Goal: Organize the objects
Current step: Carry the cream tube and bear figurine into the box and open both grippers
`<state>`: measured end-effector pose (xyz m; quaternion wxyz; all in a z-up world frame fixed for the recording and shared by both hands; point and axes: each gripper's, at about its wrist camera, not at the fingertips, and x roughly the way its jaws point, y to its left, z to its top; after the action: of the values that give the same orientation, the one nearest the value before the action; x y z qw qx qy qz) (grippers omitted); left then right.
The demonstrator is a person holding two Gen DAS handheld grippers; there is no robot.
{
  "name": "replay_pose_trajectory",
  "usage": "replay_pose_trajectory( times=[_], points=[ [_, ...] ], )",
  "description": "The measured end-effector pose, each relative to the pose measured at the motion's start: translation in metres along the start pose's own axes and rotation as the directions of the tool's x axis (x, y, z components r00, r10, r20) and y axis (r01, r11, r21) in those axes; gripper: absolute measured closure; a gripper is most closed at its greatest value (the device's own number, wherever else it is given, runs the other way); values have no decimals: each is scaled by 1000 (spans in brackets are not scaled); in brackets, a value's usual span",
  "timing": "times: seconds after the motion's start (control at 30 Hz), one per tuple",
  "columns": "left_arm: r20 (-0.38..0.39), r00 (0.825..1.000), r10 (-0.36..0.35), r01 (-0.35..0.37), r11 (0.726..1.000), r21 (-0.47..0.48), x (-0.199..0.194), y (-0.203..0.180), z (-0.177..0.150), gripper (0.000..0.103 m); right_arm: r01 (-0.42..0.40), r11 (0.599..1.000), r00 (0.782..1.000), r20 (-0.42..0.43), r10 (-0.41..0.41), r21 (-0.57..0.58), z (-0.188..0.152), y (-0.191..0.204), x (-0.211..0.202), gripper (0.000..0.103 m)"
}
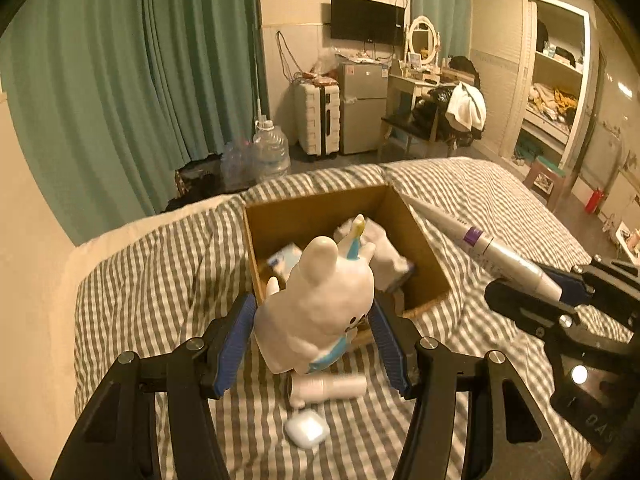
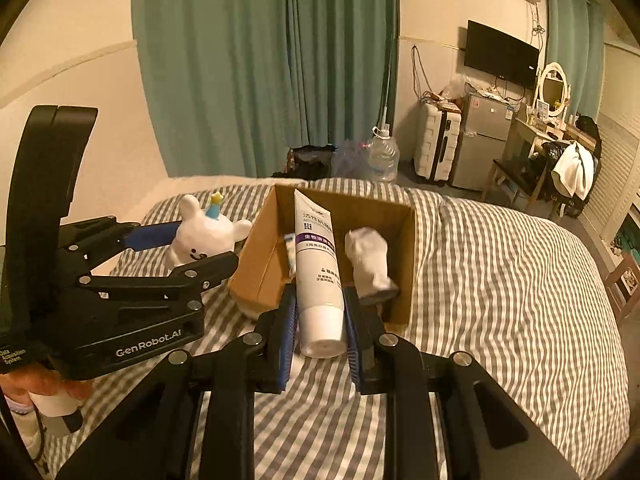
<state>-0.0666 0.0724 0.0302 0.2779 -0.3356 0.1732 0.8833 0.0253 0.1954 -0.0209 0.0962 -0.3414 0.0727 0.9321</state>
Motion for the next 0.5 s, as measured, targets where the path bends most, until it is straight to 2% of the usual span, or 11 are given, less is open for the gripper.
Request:
replay_pose_trajectory(
  times=[0.23, 0.5],
  points=[
    [6, 1000, 12, -12, 1000, 7, 37, 3, 32, 43, -9, 1000, 1000, 1, 9, 21, 26, -15, 34, 82],
    [-56, 998, 36, -33, 998, 54, 108, 3, 45, 43, -17, 996, 999, -50, 21, 89, 33, -40, 96, 82]
  ],
)
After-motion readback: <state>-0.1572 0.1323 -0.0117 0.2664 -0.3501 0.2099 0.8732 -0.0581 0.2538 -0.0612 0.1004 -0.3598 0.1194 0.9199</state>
